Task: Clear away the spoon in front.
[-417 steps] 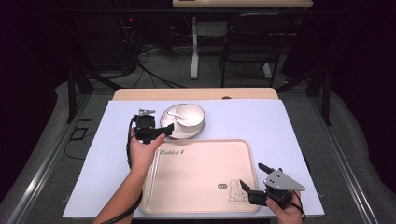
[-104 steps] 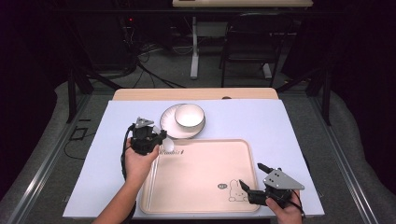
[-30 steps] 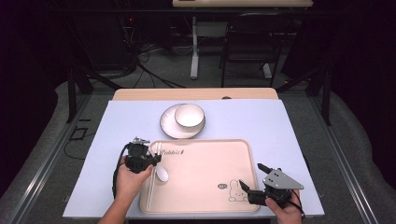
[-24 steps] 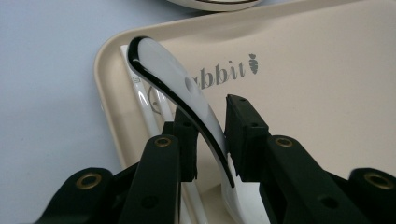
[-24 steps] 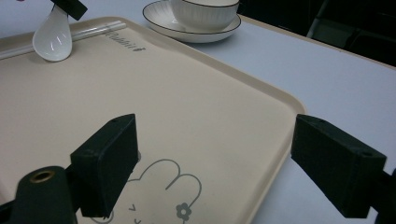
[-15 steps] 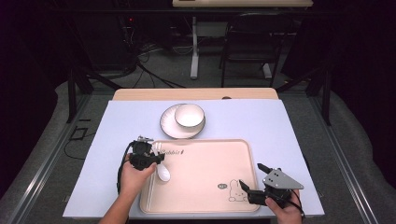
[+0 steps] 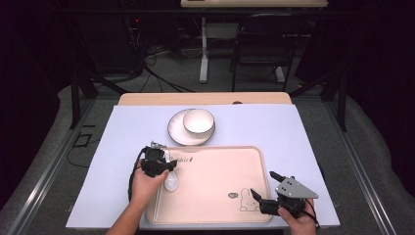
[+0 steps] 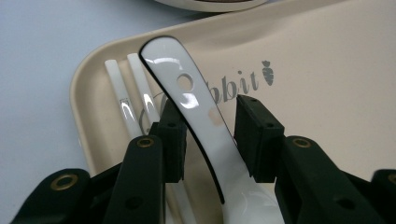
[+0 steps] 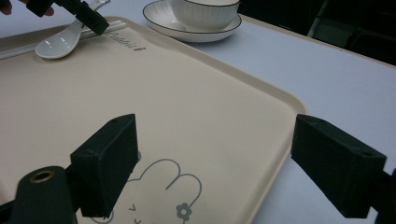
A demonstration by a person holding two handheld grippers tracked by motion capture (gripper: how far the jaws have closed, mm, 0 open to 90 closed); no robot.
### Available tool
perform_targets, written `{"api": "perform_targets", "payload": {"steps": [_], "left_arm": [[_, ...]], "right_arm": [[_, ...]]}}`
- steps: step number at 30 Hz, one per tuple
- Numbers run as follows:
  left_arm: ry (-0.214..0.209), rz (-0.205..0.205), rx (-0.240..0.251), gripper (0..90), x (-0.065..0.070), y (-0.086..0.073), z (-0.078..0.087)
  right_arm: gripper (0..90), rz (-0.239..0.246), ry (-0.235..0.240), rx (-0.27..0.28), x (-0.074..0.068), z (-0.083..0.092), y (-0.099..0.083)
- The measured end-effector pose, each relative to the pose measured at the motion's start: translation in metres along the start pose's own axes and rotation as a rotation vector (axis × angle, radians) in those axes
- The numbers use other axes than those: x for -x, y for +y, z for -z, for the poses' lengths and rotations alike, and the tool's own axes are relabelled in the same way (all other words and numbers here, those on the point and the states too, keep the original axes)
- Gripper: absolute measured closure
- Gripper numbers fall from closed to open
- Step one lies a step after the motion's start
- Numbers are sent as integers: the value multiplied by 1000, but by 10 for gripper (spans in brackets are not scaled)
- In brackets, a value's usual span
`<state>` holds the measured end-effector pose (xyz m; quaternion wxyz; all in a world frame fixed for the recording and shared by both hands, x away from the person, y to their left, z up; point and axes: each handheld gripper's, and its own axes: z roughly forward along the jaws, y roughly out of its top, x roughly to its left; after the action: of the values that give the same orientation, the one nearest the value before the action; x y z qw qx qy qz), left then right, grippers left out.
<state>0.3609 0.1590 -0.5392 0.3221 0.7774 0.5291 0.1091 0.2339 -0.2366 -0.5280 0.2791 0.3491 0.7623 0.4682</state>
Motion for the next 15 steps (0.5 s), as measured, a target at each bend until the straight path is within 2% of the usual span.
{"api": "perform_targets", "payload": {"steps": [15], "left_arm": [[-5, 12, 15, 627, 0, -1, -1]], "right_arm": [[146, 1, 0, -1, 0, 0, 0]]}}
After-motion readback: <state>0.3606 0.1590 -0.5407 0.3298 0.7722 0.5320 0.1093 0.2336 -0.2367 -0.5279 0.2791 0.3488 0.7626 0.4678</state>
